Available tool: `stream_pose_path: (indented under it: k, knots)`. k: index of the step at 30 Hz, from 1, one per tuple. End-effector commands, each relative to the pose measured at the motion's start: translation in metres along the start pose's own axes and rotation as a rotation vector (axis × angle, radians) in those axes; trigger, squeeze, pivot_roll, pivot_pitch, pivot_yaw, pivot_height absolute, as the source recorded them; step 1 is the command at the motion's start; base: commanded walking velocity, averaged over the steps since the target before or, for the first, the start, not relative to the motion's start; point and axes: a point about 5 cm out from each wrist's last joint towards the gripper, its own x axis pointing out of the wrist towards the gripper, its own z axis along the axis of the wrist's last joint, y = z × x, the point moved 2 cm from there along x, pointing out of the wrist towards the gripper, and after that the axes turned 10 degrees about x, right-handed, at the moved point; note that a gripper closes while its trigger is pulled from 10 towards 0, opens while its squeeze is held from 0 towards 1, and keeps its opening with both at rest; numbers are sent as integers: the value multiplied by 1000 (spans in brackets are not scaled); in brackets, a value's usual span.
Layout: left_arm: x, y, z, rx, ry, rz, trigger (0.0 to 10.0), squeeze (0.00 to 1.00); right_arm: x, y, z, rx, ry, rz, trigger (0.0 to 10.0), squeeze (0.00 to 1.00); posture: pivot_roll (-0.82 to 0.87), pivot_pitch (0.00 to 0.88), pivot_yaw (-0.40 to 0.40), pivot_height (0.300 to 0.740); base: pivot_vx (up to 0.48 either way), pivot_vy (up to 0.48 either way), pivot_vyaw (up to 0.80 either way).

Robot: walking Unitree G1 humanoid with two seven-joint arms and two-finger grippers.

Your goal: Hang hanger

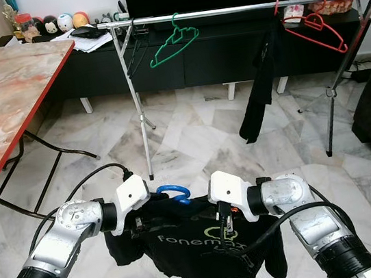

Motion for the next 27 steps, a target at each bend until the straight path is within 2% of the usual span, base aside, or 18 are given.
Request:
stream_pose_path:
  k: [1,11,27]
  knots:
    - [-1,1,7,6,-26,-14,0,0,-4,-1,10,-28,-40,-7,10000,0,-76,0,-11,740,0,0,0]
    - [-3,-4,10,-13,-43,-63,0,0,-3,-1,8,-18,-38,-6,10000,0,-76,0,-11,740,0,0,0]
    - [-4,-6,12,-23,-48,-76,0,0,-1,-1,8,-15,-39,-6,10000,0,-73,0,-11,740,0,0,0]
